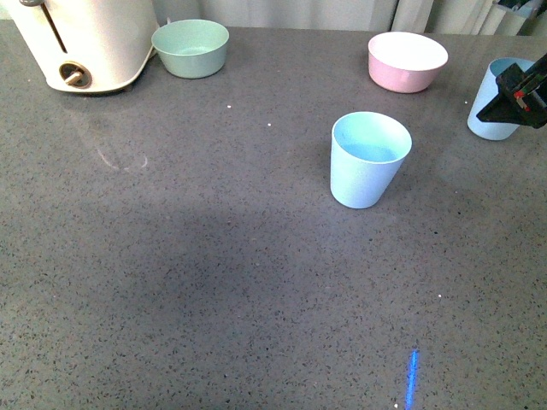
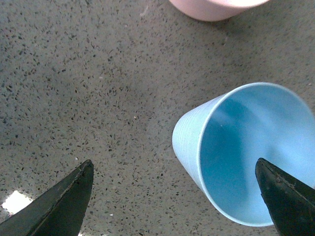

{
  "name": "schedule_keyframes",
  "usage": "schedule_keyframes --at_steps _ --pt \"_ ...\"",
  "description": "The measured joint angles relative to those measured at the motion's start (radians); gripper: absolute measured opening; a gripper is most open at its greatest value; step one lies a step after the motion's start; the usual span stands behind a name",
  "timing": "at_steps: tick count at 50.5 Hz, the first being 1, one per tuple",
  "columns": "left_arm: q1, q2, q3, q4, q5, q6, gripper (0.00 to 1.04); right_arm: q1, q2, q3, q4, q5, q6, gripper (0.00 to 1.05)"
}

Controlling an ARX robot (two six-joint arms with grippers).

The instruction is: Stack blue cups with both arms

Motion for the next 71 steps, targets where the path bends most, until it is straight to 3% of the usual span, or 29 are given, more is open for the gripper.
schedule_keyframes --at_steps 6,21,28,39,59,71 --pt "0.000 0.000 0.000 0.000 0.000 0.000 0.96 0.000 0.032 0.012 -0.003 0.011 0.002 0.95" --pt "0.000 0.000 0.000 0.000 0.000 0.000 0.96 0.001 0.060 0.037 -0.003 0.010 0.015 0.54" --pt "0.000 0.000 0.000 0.000 0.000 0.000 0.96 -0.004 0.060 0.051 -0.028 0.007 0.024 0.29" --pt "0.000 0.000 0.000 0.000 0.000 0.000 0.96 -0.018 0.060 0.064 -0.055 -0.008 0.034 0.03" --pt "0.000 0.000 0.000 0.000 0.000 0.000 0.96 -0.027 -0.073 -0.005 -0.105 -0.082 -0.003 0.02" --pt "0.000 0.000 0.000 0.000 0.000 0.000 0.96 0.095 -0.376 -0.105 -0.205 -0.208 -0.054 0.02"
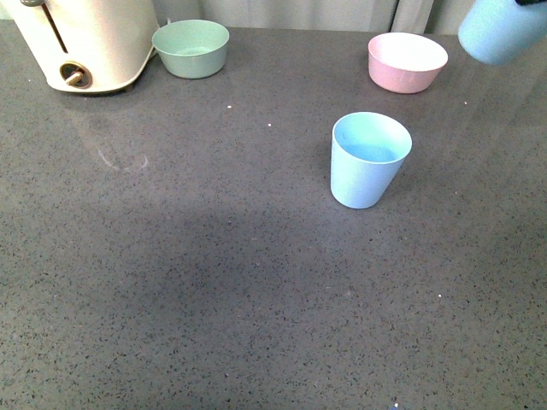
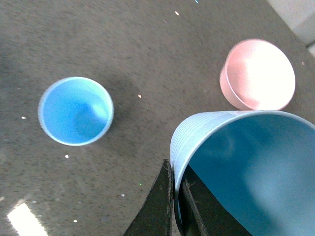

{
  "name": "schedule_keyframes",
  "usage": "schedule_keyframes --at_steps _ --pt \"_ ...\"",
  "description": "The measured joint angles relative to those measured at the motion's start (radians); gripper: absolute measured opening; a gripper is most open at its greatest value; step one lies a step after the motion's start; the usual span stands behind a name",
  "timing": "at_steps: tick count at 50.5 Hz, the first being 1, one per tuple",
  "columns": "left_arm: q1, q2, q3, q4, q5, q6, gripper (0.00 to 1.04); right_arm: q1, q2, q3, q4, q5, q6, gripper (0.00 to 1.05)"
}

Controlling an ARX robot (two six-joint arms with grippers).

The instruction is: Stack blue cups with both arms

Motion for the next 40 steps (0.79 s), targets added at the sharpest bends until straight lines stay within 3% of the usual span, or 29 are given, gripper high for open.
schedule_keyframes --at_steps 9,21,40 --pt "0.000 0.000 0.000 0.000 0.000 0.000 0.96 0.136 -0.062 -0.071 -0.014 0.017 -0.013 0.02" --pt "0.000 0.000 0.000 0.000 0.000 0.000 0.96 0.241 -0.046 -0.108 0.005 0.047 0.004 0.02" --pt "0.000 0.000 0.000 0.000 0.000 0.000 0.96 0.277 0.033 -0.124 0.035 0.084 0.014 0.02"
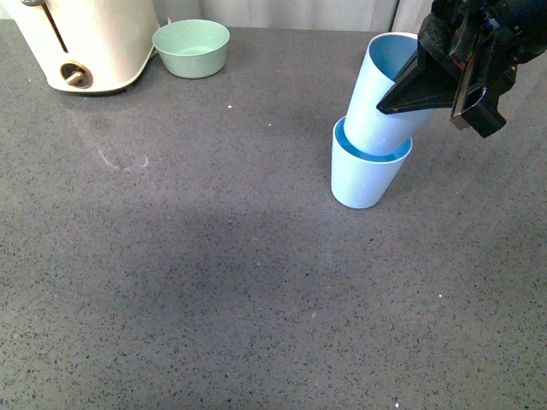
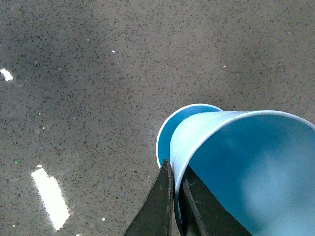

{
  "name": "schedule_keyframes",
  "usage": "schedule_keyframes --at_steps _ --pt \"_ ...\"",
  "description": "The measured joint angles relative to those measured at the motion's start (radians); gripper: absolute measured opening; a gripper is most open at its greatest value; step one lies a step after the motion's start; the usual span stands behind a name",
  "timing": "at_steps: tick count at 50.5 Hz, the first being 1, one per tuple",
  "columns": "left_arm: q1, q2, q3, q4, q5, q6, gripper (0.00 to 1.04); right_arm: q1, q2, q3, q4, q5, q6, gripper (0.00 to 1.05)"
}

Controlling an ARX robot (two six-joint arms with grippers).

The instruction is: Stack blue cups with both arms

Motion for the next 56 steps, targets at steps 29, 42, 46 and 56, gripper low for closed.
schedule_keyframes --at_steps 29,42,46,56 --pt "0.000 0.000 0.000 0.000 0.000 0.000 0.96 -0.013 0.020 -0.008 0.032 -0.010 0.041 0.59" --pt "0.000 0.000 0.000 0.000 0.000 0.000 0.96 -0.072 -0.074 -0.040 0.091 -0.084 0.117 0.91" --pt "0.000 0.000 0.000 0.000 0.000 0.000 0.96 -0.104 -0.143 -0.075 0.144 -0.103 0.161 0.97" --pt "0.000 0.000 0.000 0.000 0.000 0.000 0.96 -0.198 -0.417 -0.288 0.422 -0.021 0.389 0.93"
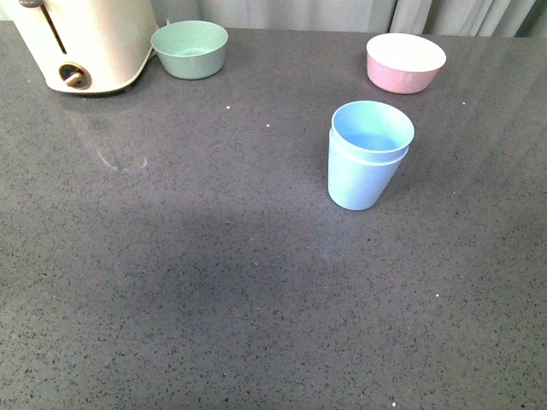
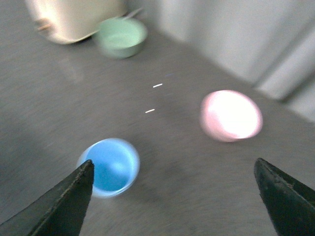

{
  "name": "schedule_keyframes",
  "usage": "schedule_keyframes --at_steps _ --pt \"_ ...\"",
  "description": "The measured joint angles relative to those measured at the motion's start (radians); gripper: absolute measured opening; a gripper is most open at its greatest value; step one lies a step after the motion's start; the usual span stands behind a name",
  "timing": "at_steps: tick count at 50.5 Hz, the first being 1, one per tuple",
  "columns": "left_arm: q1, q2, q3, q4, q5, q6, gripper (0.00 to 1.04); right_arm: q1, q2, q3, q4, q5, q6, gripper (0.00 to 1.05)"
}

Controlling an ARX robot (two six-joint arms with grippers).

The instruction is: Stack blue cups with both arms

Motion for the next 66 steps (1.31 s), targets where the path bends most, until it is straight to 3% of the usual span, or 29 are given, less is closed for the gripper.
schedule_keyframes --at_steps 1,4,6,12,23,25,37,66 --pt "0.000 0.000 0.000 0.000 0.000 0.000 0.96 0.013 -0.021 -0.056 0.138 0.131 0.050 0.88" --pt "0.000 0.000 0.000 0.000 0.000 0.000 0.96 0.023 -0.058 -0.204 0.435 0.359 0.209 0.75" --pt "0.000 0.000 0.000 0.000 0.000 0.000 0.96 0.018 -0.078 -0.296 0.579 0.451 0.276 0.67" --pt "0.000 0.000 0.000 0.000 -0.001 0.000 0.96 -0.008 -0.160 -0.450 0.719 0.456 0.365 0.44" --pt "0.000 0.000 0.000 0.000 0.000 0.000 0.96 -0.043 -0.280 -0.622 0.758 0.424 0.393 0.05" --pt "0.000 0.000 0.000 0.000 0.000 0.000 0.96 -0.046 -0.295 -0.639 0.758 0.418 0.391 0.02" --pt "0.000 0.000 0.000 0.000 0.000 0.000 0.96 -0.126 -0.426 -0.753 0.748 0.347 0.397 0.02" --pt "0.000 0.000 0.000 0.000 0.000 0.001 0.96 -0.127 -0.732 -0.884 0.573 0.340 0.397 0.02"
